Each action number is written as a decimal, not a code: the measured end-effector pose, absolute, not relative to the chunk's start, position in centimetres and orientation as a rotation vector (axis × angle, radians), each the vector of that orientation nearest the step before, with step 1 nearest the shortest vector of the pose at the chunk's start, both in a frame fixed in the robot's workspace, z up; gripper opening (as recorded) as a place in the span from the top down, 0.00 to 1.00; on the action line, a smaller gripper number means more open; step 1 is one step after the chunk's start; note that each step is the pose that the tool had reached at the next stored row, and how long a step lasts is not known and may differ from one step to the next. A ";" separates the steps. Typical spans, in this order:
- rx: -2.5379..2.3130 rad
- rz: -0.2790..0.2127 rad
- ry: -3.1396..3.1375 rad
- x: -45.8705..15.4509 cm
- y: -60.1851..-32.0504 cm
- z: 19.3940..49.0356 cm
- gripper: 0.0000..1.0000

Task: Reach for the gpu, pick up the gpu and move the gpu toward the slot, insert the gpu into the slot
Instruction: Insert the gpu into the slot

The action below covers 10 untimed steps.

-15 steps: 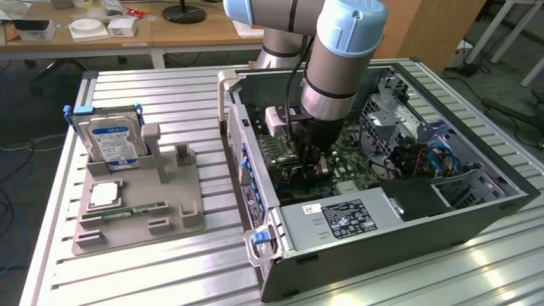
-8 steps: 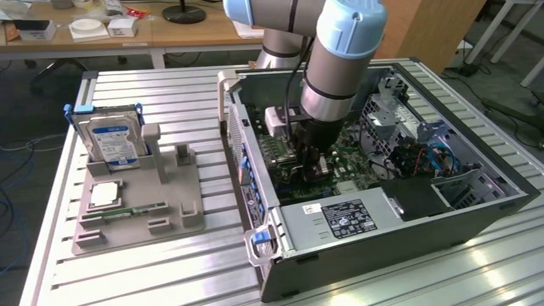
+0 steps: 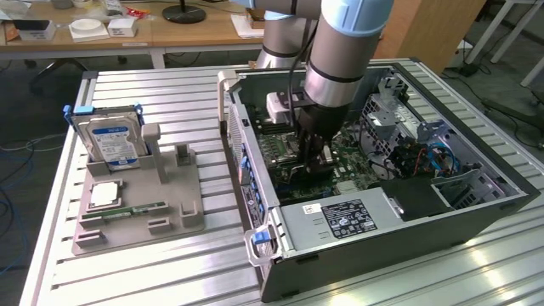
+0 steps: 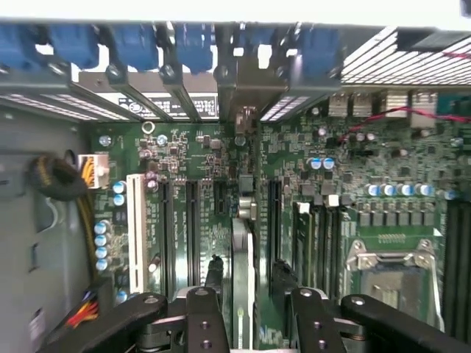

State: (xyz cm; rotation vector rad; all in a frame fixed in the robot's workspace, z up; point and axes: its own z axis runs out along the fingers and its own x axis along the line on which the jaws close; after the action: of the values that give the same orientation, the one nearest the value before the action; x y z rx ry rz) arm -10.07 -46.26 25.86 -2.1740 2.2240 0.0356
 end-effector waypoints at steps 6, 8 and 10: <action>-2.172 0.032 2.222 -10.1 -46.3 26.9 0.60; -2.172 0.032 2.222 -10.1 -46.3 26.9 0.68; -2.172 0.032 2.222 -10.1 -46.3 26.9 0.74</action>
State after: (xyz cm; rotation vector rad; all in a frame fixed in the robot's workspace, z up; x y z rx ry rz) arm -10.07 -46.26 26.94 -2.1724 2.2223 0.0321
